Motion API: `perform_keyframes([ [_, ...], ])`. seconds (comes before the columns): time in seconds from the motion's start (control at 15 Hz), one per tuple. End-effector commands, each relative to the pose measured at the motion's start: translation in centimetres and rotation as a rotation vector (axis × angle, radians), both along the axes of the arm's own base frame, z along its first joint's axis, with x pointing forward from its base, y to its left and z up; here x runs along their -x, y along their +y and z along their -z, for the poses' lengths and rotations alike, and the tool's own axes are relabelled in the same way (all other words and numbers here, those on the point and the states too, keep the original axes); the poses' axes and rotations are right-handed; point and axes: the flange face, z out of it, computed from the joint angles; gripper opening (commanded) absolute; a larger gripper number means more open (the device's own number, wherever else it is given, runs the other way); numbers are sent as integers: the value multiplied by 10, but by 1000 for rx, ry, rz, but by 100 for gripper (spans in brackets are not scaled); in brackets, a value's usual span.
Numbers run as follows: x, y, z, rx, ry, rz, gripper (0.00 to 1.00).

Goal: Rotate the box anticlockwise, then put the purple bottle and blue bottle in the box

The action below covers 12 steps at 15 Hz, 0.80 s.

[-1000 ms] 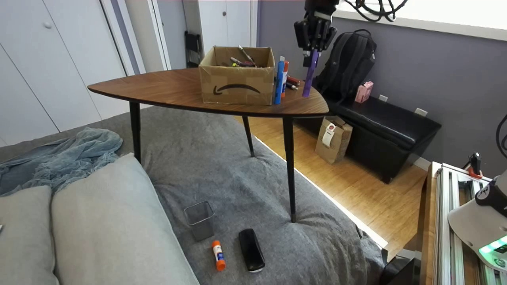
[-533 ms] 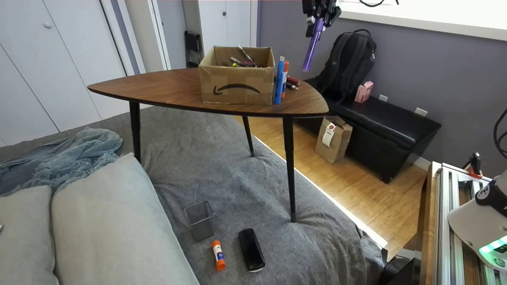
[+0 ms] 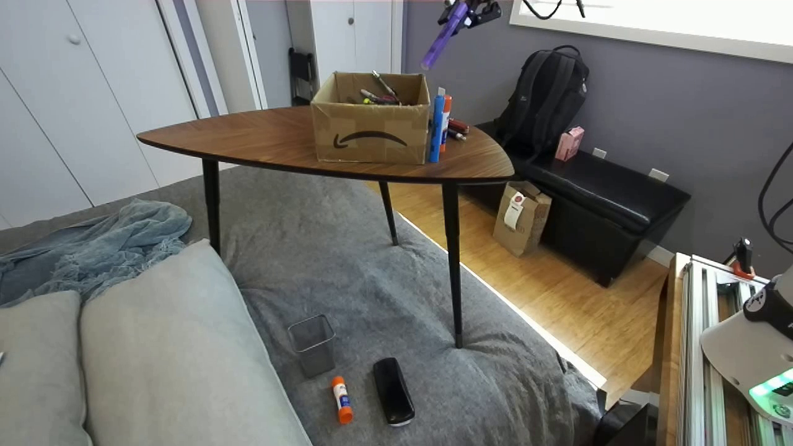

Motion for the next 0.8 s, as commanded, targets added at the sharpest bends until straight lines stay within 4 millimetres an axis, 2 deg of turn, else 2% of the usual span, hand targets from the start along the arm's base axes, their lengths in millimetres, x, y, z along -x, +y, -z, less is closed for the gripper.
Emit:
perform_keyframes([
  [0.0, -37, 0, 6, -54, -1, 54, 5],
  [0.47, -83, 9, 36, -39, 29, 78, 5],
  [0.53, -88, 10, 39, -38, 31, 75, 10],
  [0.6, -92, 12, 40, -32, 28, 70, 45],
  [0.73, -98, 15, 39, -6, 21, 72, 51],
])
